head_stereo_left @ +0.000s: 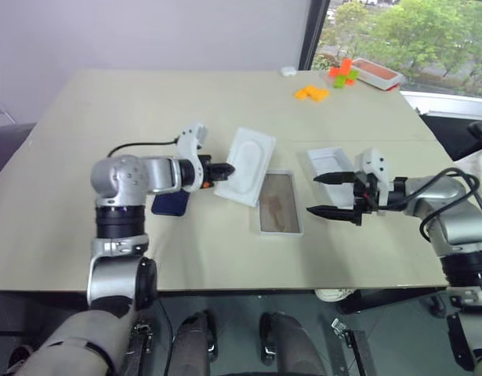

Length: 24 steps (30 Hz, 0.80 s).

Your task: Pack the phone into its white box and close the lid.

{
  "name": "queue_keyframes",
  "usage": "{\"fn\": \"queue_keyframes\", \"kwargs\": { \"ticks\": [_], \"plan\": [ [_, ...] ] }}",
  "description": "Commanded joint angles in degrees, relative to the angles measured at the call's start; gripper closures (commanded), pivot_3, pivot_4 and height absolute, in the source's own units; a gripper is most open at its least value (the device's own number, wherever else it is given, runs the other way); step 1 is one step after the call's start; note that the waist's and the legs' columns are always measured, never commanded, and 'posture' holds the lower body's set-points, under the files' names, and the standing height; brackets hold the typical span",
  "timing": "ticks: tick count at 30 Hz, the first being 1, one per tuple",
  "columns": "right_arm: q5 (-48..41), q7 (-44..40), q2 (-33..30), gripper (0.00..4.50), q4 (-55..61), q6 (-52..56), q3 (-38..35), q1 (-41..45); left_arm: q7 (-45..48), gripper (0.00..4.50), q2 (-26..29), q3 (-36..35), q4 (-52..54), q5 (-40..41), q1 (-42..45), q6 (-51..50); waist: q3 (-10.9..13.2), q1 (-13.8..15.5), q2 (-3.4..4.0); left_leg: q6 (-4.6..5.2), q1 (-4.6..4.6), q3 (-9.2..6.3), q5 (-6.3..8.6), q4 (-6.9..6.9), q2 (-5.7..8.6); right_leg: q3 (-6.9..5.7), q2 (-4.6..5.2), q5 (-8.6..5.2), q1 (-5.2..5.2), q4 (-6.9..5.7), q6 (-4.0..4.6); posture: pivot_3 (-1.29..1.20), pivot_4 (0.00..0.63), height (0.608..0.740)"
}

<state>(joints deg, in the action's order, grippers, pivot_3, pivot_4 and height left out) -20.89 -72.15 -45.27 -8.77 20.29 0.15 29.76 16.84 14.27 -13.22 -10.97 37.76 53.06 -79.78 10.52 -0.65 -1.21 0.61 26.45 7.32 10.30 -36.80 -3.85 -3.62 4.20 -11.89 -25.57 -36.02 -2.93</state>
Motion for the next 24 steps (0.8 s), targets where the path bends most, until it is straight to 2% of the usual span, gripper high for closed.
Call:
{"fn": "queue_keyframes", "kwargs": {
  "ticks": [1,11,15,20,24],
  "plan": [
    [-0.23,0.68,0.16,0.00,1.45,-1.49,-1.31,0.88,-2.09,4.41,-5.25,-2.86,-2.11,1.14,1.90,-0.63,0.00,0.41,0.00,0.00,0.03,0.00,0.00,0.00,0.02,-0.04,0.09,-0.01,0.01,0.03,-0.01,0.00,0.150,0.740],
    [0.81,1.36,-0.04,0.00,-0.58,-3.25,-1.26,1.11,-13.62,4.41,-19.80,-8.20,5.41,-0.53,-2.60,-5.52,0.01,0.04,-0.02,0.43,0.23,0.07,0.23,-0.23,0.19,-0.04,0.33,-0.06,0.15,0.32,-0.18,0.00,0.150,0.740],
    [1.92,1.64,-0.14,0.00,-1.80,-4.54,-1.15,0.73,-15.34,4.41,-21.04,-5.52,8.47,-2.32,-5.20,-5.13,0.02,-0.03,-0.03,0.43,0.14,0.05,0.23,-0.22,0.21,-0.04,0.25,-0.05,0.14,0.20,-0.31,0.00,0.150,0.740],
    [2.69,1.89,-0.03,0.00,-2.68,-5.42,-1.06,0.52,-18.55,4.41,-24.02,-7.11,8.53,-3.95,-5.54,-5.04,0.02,0.04,-0.04,0.42,0.10,0.03,0.24,-0.30,0.23,-0.04,0.29,-0.04,0.19,0.13,-0.30,0.00,0.150,0.740],
    [2.71,2.03,0.04,0.00,-2.40,-5.29,-1.04,0.44,-22.14,4.41,-27.29,-11.85,7.95,-3.95,-5.03,-4.80,0.02,-0.06,-0.04,0.42,0.12,0.03,0.24,-0.34,0.25,-0.03,0.35,-0.04,0.20,0.16,-0.31,0.00,0.150,0.740]
  ]
}}
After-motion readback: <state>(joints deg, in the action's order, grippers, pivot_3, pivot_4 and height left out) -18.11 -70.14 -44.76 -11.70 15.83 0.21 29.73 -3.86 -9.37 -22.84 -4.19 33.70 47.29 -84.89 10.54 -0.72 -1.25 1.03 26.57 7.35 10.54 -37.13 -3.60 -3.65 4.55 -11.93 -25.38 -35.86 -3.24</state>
